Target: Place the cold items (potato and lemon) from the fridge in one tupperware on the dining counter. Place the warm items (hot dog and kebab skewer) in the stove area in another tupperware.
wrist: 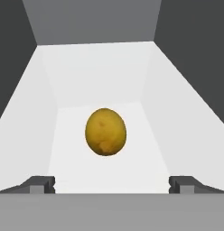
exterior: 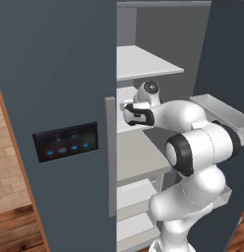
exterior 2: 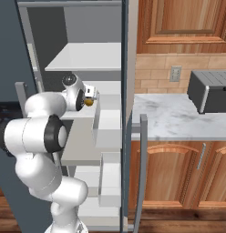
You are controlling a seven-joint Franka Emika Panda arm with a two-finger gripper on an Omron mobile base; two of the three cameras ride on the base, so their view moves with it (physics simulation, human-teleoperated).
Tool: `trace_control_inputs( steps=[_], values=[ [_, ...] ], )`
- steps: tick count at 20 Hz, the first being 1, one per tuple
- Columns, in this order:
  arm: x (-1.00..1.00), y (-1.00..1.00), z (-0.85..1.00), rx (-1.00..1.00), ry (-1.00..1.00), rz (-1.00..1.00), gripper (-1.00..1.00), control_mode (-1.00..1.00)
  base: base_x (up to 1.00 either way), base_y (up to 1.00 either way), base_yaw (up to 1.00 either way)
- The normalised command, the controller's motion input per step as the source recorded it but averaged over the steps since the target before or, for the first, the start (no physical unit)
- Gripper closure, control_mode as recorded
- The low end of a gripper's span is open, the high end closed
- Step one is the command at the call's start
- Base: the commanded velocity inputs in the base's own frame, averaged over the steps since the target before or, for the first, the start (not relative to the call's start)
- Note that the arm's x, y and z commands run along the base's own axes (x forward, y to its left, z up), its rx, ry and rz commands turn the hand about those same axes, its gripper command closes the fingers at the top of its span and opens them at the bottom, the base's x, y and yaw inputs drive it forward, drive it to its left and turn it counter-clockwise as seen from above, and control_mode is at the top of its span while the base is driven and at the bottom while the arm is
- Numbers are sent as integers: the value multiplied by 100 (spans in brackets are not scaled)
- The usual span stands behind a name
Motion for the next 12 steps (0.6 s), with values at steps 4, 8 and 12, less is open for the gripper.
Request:
trace_control_inputs(
  steps=[4, 8, 12],
  values=[
    [32, 14, -10, 0, 1, 0, -100, -100, 0, 0, 0],
    [40, 2, -14, 0, 1, 0, -100, -100, 0, 0, 0],
    [34, 0, -20, 0, 1, 0, -100, -100, 0, 0, 0]
  ],
)
